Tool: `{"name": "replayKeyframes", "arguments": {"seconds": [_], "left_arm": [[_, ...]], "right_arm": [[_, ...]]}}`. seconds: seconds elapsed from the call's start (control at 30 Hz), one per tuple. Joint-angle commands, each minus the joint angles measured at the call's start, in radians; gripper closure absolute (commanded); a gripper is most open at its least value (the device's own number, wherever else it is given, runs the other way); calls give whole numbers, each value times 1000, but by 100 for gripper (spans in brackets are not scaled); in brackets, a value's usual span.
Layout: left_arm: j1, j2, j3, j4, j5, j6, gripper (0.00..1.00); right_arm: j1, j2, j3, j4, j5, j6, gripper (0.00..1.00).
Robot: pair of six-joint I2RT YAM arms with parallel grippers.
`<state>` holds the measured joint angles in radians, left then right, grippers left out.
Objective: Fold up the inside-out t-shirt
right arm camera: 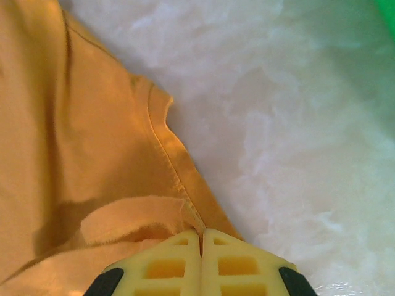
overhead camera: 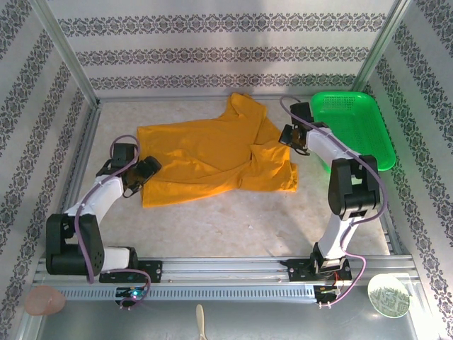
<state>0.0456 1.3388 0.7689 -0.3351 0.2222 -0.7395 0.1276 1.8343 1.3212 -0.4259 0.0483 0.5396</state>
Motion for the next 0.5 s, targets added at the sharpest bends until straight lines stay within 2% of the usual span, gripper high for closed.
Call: {"name": "replayKeyframes", "arguments": {"seconds": [0.0, 0.23, 0.47], "left_arm": [[23, 89, 80, -73, -39, 65, 18], [23, 178, 129, -121, -115, 129, 27], [24, 179, 82, -99, -98, 123, 33]], "right_arm": [[13, 17, -36, 19, -30, 19, 100], [27, 8, -77, 50, -48, 23, 100], [33, 13, -74, 59, -52, 28, 100]]}}
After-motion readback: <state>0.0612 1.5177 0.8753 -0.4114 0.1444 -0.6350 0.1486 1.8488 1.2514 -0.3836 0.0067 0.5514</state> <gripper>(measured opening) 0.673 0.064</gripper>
